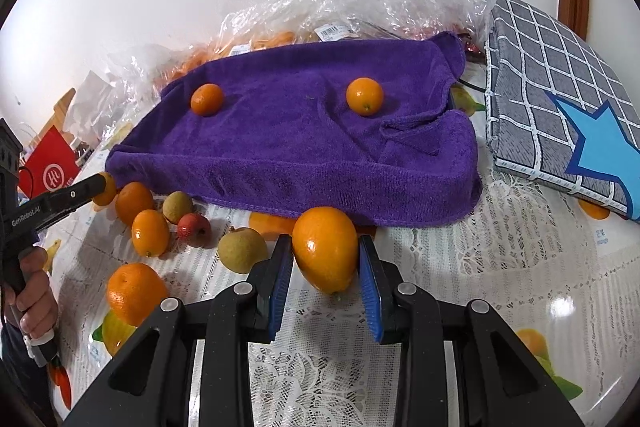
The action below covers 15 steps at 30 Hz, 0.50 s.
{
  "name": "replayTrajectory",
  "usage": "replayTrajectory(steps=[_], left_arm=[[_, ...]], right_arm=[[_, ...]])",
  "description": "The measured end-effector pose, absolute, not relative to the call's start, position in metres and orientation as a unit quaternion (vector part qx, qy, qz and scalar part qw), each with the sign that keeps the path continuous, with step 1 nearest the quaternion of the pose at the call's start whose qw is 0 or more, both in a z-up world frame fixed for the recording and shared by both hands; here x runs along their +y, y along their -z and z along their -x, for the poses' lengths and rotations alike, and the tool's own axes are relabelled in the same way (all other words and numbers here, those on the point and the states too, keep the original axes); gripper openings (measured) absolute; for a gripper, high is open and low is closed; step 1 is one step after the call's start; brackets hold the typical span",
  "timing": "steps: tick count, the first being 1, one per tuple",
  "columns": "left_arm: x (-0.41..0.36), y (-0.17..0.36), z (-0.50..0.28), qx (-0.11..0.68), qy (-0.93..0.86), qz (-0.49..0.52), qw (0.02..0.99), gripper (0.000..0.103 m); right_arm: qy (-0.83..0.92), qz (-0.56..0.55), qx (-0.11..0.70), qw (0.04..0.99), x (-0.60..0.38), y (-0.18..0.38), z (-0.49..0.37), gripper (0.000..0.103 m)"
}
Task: Organize fruits
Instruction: 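Lift both held oranges off the table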
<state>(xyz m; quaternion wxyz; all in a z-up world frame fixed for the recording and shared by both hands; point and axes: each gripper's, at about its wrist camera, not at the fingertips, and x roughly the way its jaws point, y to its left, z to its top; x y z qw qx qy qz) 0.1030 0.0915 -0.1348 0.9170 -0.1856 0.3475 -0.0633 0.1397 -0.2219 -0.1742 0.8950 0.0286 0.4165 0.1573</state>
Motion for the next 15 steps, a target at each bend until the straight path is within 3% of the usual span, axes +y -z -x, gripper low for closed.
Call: replayTrajectory(steps=[15], left_arm=[[0.0861, 0.1247, -0.0980, 0.327, 0.067, 0.163, 0.929, 0.033]], right_arm=[[-0.178, -0.033, 0.392, 0.902, -0.2214, 0.1665, -0.1300, 0.033]])
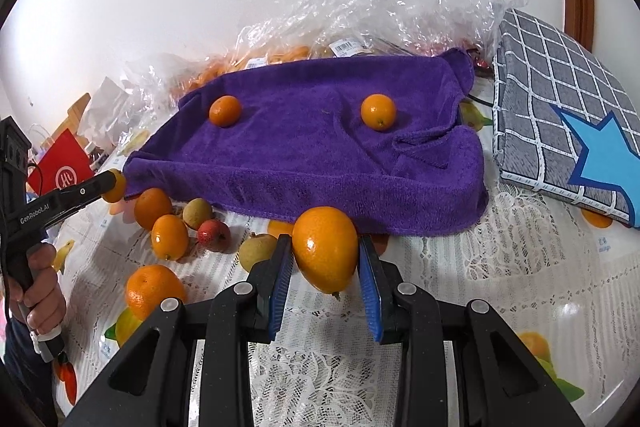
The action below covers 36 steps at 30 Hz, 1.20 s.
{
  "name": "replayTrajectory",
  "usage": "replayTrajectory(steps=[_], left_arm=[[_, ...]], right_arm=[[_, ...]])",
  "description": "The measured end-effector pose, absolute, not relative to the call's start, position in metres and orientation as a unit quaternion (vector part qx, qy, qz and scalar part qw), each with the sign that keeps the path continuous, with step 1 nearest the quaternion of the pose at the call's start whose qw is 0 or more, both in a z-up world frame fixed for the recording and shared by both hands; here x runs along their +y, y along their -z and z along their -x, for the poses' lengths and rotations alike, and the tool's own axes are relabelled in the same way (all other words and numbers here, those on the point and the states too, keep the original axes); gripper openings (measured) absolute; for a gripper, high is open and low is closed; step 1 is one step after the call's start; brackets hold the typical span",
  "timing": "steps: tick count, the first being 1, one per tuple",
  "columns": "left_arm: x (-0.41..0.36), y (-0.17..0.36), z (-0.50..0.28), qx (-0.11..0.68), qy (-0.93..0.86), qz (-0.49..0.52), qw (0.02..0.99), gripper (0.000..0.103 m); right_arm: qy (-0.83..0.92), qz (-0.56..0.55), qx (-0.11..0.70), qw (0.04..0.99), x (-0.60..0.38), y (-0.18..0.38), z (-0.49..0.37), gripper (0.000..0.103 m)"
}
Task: Organize fruits
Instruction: 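Lift both held oranges off the table, then carry both oranges onto the purple towel and open both grippers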
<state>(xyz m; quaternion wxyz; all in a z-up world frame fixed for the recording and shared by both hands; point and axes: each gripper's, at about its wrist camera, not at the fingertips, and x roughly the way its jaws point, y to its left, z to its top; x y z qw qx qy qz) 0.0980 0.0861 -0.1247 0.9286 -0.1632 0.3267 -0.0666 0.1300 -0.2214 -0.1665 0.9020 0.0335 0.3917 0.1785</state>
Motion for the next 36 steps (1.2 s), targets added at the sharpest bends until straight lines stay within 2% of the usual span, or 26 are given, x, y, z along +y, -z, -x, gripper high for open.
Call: replayTrajectory(steps=[14, 19, 25, 29, 36], left_arm=[[0.088, 0.095, -0.104, 0.302, 0.068, 0.186, 0.933, 0.033], [0.071, 0.069, -0.135, 0.286, 0.055, 0.162, 0.943, 0.033], [0.061, 0.075, -0.178, 0.293, 0.043, 0.164, 0.941, 0.033], [0.058, 0.089, -0.195, 0.300, 0.024, 0.140, 0.943, 0.033], [0.054, 0.113, -0.208, 0.320, 0.034, 0.127, 0.938, 0.033]], right_arm=[[-0.179, -0.046, 0.365, 0.912, -0.226, 0.143, -0.126, 0.033], [-0.162, -0.045, 0.339, 0.926, -0.229, 0.114, -0.146, 0.033], [-0.140, -0.034, 0.315, 0.938, -0.225, 0.090, -0.180, 0.033], [-0.136, -0.026, 0.317, 0.938, -0.218, 0.098, -0.197, 0.032], [-0.144, -0.060, 0.381, 0.911, -0.225, 0.146, -0.217, 0.033]])
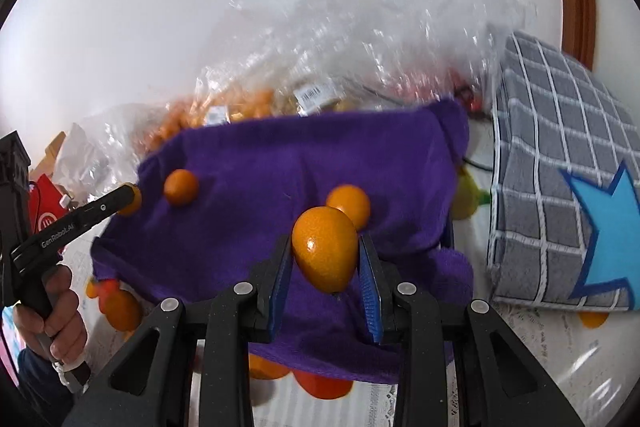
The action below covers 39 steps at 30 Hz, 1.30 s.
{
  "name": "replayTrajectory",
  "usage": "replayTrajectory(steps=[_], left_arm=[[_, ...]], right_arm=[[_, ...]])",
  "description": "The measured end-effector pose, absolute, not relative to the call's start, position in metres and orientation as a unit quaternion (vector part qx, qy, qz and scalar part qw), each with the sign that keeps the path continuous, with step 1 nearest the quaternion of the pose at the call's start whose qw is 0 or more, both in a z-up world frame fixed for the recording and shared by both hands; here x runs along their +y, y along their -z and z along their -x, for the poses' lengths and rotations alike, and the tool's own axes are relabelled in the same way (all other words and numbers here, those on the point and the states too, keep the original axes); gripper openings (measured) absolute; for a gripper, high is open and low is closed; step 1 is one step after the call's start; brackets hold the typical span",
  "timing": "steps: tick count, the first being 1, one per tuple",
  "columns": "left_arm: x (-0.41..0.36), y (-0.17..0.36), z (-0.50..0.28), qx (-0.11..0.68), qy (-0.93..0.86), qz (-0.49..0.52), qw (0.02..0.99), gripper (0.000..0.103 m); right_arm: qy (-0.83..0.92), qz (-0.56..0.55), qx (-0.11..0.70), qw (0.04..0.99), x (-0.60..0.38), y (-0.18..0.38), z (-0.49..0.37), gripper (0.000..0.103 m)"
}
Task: Organize fruits
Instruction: 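Carry both oranges onto the purple towel and open both grippers, then withdraw both tools from the towel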
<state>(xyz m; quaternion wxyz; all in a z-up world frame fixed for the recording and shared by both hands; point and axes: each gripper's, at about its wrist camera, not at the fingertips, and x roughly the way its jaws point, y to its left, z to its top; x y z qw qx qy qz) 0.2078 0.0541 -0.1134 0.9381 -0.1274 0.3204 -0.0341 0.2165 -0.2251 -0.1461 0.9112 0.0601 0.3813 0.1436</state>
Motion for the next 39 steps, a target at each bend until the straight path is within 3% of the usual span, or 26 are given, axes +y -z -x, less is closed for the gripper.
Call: replayTrajectory(steps=[24, 29, 39], left_arm=[[0.048, 0.128, -0.220, 0.354, 0.039, 0.118, 0.927, 0.033], [0.048, 0.127, -0.219, 0.350, 0.042, 0.120, 0.928, 0.034], [0.044, 0.106, -0.187, 0.266, 0.022, 0.107, 0.958, 0.037]], right_arm=[[-0.110, -0.001, 0.402, 0.909, -0.209, 0.167, -0.223, 0.035], [-0.108, -0.008, 0.406, 0.908, -0.209, 0.165, -0.223, 0.040], [-0.077, -0.028, 0.372, 0.925, -0.218, 0.153, -0.212, 0.040]])
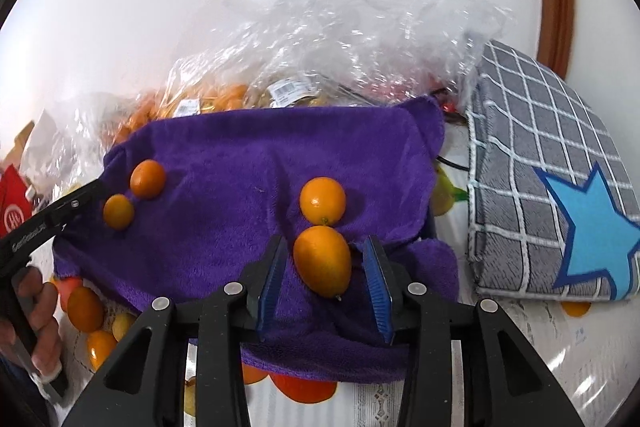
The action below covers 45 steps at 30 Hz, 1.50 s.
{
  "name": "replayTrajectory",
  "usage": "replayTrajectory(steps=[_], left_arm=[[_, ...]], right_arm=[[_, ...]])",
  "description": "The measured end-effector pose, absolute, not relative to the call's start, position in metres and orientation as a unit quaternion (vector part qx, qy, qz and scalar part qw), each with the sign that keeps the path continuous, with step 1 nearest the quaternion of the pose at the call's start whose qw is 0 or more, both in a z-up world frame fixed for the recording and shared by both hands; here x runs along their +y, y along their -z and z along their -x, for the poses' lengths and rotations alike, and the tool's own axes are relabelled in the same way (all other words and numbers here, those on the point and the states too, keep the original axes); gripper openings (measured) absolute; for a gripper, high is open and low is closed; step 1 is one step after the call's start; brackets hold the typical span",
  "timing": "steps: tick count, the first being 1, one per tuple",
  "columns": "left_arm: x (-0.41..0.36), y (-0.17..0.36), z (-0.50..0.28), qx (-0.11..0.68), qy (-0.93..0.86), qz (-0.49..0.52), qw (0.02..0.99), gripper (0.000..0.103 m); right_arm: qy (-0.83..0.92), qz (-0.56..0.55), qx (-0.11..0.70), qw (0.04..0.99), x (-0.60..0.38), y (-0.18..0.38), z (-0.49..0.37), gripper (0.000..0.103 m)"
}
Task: Organize fruits
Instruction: 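Withdraw both tools from the towel, then grasp a greenish pear with right gripper while left gripper grasps a large orange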
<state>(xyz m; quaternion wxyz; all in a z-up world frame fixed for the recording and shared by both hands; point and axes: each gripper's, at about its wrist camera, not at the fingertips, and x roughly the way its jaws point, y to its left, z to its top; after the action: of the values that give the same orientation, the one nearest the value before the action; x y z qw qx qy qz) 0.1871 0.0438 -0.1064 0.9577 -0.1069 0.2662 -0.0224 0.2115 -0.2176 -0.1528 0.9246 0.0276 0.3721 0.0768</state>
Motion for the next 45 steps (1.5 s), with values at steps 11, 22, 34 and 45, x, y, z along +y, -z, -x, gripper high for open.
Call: replayTrajectory(steps=[11, 22, 34, 45], left_arm=[[0.067, 0.101, -0.145, 0.262, 0.021, 0.136, 0.955, 0.037], [0.078, 0.110, -0.105, 0.280, 0.019, 0.132, 0.951, 0.041], [0.076, 0.120, -0.108, 0.319, 0.053, 0.134, 0.937, 0.041], [0.053, 0.140, -0.127, 0.391, 0.139, 0.146, 0.898, 0.041]], right_arm=[[-0.070, -0.056, 0.335, 0.938, -0.219, 0.141, -0.156, 0.040], [-0.151, -0.036, 0.369, 0.916, -0.200, 0.158, -0.119, 0.040], [-0.153, -0.001, 0.429, 0.890, -0.178, 0.177, -0.140, 0.029], [-0.115, -0.032, 0.405, 0.906, -0.202, 0.171, -0.136, 0.029]])
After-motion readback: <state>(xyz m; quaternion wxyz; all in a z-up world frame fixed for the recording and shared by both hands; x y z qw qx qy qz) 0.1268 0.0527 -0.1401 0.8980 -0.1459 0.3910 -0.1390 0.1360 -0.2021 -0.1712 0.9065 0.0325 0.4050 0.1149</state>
